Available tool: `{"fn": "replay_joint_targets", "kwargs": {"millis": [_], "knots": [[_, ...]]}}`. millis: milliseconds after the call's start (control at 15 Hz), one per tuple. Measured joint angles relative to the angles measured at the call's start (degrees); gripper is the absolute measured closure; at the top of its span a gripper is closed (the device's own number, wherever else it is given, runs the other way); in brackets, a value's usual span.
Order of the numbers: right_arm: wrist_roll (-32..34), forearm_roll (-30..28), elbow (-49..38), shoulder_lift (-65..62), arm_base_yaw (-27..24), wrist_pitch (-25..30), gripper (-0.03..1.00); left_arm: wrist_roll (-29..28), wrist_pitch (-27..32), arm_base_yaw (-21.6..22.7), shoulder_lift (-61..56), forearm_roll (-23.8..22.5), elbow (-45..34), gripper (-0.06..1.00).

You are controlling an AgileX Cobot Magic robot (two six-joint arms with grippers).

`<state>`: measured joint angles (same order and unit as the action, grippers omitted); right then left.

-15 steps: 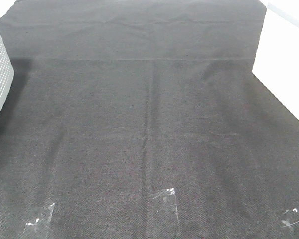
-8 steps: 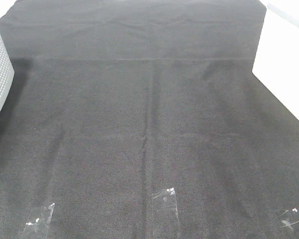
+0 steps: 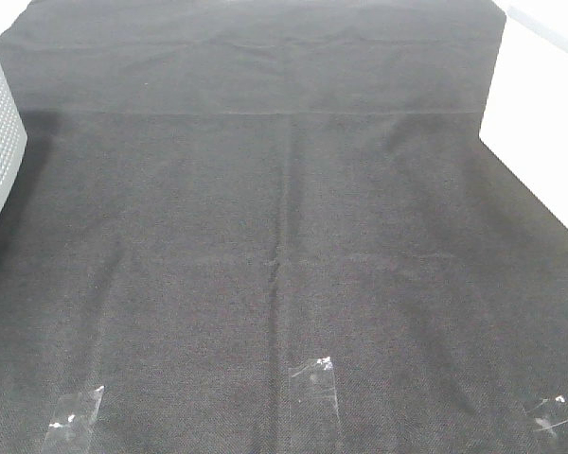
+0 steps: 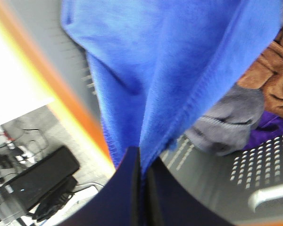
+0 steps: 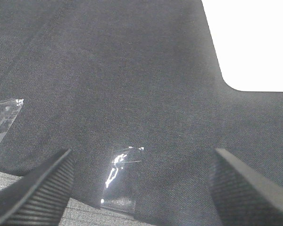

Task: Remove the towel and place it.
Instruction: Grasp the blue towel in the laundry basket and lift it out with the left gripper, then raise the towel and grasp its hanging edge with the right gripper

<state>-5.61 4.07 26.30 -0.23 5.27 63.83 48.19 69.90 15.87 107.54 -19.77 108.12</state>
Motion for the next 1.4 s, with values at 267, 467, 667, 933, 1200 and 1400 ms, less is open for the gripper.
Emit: {"fn": "replay_joint_targets", "kwargs": {"millis": [267, 467, 667, 933, 1200, 1400], "knots": [[0.00, 0.00, 0.00, 0.00, 0.00, 0.00, 0.21, -0.69, -1.03, -0.11, -9.51, 0.29, 0.00, 0.94], [0.00, 0.00, 0.00, 0.00, 0.00, 0.00, 0.21, -5.10, -5.33, -1.60, -15.30, 0.17, 0.00, 0.94], [0.00, 0.00, 0.00, 0.00, 0.00, 0.00, 0.21, -8.59, -10.37, -5.90, -20.28, -0.29, 0.00, 0.94], [0.00, 0.00, 0.00, 0.00, 0.00, 0.00, 0.21, -9.45, -16.96, -14.55, -26.13, -3.04, 0.00, 0.94], [-0.46, 0.46, 0.00, 0.00, 0.00, -0.23, 0.21, -7.28, -18.85, -24.98, -28.53, -3.15, 0.00, 0.94], [-9.63, 10.20, 0.86, 4.24, 0.00, -3.67, 0.21, -6.02, -18.62, -31.11, -28.48, -2.46, 0.00, 0.94]]}}
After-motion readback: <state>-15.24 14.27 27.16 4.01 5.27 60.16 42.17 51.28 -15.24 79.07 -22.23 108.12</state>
